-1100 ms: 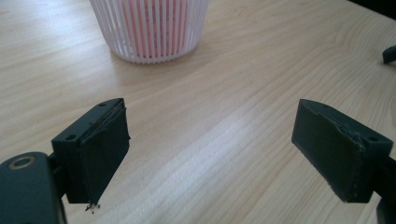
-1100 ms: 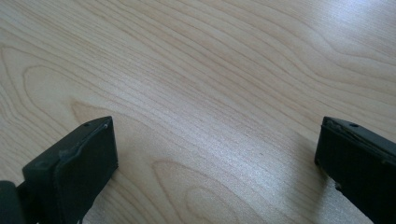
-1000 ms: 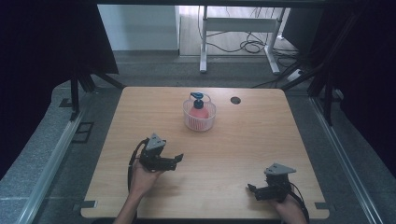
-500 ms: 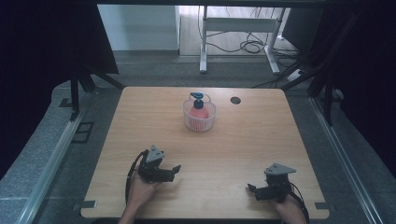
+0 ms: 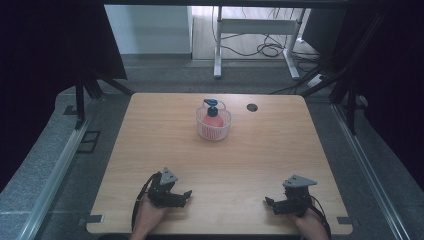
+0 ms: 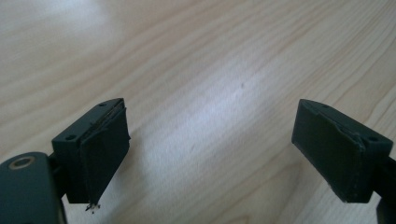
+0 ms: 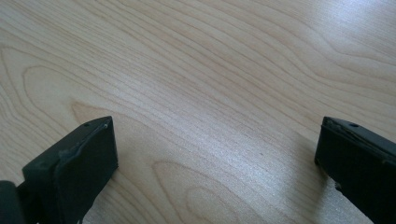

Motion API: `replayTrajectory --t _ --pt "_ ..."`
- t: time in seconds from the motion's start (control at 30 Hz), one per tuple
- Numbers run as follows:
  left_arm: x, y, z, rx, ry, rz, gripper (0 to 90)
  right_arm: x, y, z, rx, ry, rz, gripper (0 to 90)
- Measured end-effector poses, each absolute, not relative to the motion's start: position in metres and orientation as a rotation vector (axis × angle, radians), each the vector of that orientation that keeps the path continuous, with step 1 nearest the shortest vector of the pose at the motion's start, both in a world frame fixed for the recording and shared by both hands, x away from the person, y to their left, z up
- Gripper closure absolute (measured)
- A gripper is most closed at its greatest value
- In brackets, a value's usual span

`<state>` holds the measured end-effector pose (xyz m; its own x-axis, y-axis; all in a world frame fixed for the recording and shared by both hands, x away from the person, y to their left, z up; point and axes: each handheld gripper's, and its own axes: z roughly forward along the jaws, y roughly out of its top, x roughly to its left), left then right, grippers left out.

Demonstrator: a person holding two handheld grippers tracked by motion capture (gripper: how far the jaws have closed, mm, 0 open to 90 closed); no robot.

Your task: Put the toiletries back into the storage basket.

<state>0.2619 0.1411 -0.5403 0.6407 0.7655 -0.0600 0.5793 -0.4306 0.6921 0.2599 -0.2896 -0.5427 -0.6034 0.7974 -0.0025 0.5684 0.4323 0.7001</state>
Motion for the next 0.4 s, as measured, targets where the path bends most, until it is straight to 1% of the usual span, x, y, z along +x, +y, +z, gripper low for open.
replayTrajectory --t 0.1,0.4 --pt "0.2596 0.1413 -0.5432 2.19 1.035 0.374 10.7 0.2599 -0.2896 -0.5427 1.171 2.356 0.961 0.0" --pt "0.2593 0.1422 -0.544 2.186 1.028 0.372 10.6 0.2598 -0.2893 -0.5428 1.171 2.356 0.96 0.0"
